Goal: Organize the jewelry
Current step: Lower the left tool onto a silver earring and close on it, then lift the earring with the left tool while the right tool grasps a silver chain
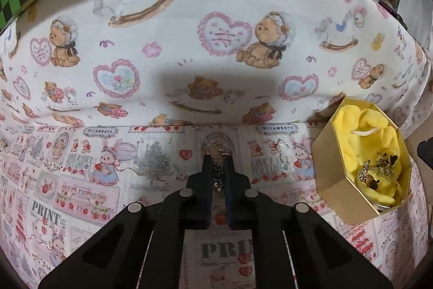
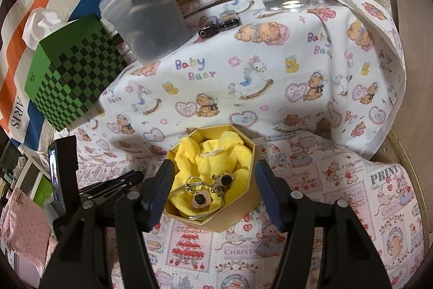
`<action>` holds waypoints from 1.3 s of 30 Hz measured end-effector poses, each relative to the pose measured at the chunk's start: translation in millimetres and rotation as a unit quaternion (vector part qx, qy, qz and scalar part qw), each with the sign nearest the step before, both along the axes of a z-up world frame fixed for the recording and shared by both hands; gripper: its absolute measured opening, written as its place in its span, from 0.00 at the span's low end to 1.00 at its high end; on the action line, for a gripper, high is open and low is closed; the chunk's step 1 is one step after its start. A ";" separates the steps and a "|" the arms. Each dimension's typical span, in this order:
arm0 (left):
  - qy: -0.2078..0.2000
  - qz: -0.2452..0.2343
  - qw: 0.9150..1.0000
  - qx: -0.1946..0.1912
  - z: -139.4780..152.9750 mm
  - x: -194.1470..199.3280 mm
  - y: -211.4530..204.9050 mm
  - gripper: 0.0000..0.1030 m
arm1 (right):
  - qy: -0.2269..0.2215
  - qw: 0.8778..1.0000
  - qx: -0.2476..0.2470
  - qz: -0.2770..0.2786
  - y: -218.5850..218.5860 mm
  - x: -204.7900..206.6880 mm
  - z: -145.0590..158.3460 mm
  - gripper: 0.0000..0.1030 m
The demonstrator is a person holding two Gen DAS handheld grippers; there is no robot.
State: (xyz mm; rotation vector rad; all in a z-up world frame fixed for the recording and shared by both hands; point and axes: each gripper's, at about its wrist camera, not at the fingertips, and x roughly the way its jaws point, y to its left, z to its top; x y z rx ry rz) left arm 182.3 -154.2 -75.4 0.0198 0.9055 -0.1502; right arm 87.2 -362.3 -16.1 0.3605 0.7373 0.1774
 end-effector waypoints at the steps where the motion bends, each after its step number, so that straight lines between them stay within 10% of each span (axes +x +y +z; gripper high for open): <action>1: 0.001 0.000 1.000 -0.007 0.3 0.6 1.3 0.06 | 0.000 1.000 -0.001 0.000 0.2 -0.2 0.2 0.57; 9: 0.005 0.008 0.998 -0.064 1.4 -1.6 37.4 0.06 | 0.009 1.000 -0.016 -0.007 3.7 1.4 -7.4 0.58; 18: -0.053 0.085 0.995 0.013 30.2 -30.9 74.7 0.06 | -0.001 1.000 -0.020 -0.006 5.7 -0.2 -2.0 0.58; 27: -0.053 -0.071 0.994 -0.064 51.4 -50.0 36.4 0.13 | -0.005 1.000 -0.013 -0.012 0.9 -2.0 1.0 0.58; 39: 0.020 -0.089 0.996 -0.020 21.5 -1.8 32.8 0.13 | -0.002 1.000 0.016 -0.026 -16.4 -2.7 1.7 0.58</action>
